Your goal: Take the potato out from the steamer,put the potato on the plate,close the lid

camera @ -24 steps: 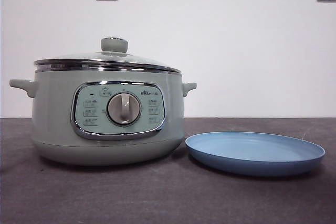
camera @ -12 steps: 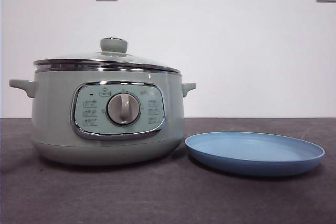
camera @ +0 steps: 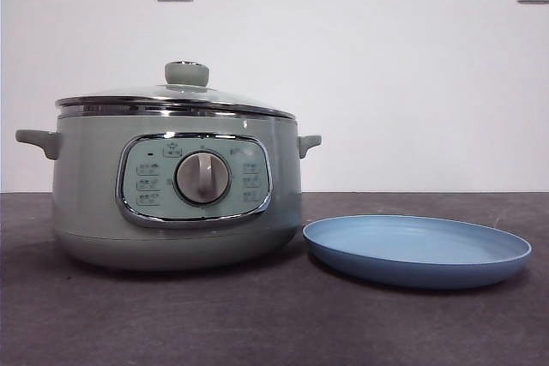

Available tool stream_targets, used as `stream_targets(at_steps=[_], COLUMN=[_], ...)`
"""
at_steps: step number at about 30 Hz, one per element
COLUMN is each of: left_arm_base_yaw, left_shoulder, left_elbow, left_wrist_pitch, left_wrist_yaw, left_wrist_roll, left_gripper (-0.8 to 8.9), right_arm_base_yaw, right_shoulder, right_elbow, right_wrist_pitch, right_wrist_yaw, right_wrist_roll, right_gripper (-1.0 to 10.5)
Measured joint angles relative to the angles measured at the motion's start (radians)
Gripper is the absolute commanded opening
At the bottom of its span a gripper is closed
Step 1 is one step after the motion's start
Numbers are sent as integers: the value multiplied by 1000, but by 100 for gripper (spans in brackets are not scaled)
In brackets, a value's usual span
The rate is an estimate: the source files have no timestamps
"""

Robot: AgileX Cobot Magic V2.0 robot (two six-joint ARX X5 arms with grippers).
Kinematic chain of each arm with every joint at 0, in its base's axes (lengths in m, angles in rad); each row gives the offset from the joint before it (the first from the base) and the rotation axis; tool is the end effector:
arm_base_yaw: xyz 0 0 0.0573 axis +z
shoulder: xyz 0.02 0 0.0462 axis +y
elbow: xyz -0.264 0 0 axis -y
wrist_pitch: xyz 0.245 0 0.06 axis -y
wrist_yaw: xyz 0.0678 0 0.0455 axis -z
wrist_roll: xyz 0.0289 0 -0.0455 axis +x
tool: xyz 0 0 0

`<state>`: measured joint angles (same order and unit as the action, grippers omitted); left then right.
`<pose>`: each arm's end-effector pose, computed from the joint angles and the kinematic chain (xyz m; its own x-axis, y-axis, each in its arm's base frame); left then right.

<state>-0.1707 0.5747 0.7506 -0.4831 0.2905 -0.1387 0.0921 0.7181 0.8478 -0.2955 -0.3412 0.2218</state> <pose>0.1170 -0.0286 0.3201 0.8513 -0.4374 -0.2897 0.3865 0.8963 -0.2176 0.1486 0.0234 0.3527 0.8947 0.4187 -0.1555 -0.3690 0.8891 0.2708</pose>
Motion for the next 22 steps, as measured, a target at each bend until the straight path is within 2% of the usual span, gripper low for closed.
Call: stream_targets(at_steps=[5,7,13,18,19,20,22], left_arm_base_yaw=[0,0,0,0,0,0,0], left_shoulder=[163,220,366,445,454,462,470], left_elbow=[212,293,483,552,556,558,558], left_wrist_pitch=[-79,-117,-175,-187,-191,-193,-196], left_wrist_yaw=[5,14,122,250,260,262,261], left_wrist_roll=[95,113,129,131,131,131,131], left_gripper=[-6,-6,-6,-3,1,12,175], right_arm_base_yaw=[0,0,0,7,8,9,11], right_shoulder=[154,205,362,456,465,469,469], right_elbow=[214,299,539,673,684,690,693], right_wrist_pitch=[-145,-208,-396,-522,-527,-527,-528], right_wrist_yaw=[-2,-28,-178,-208,-208,-208,-207], right_wrist_roll=[-103,-148,-248,-295,-299,-302,-306], right_gripper=[-10,-9,-9,9,47,135,374])
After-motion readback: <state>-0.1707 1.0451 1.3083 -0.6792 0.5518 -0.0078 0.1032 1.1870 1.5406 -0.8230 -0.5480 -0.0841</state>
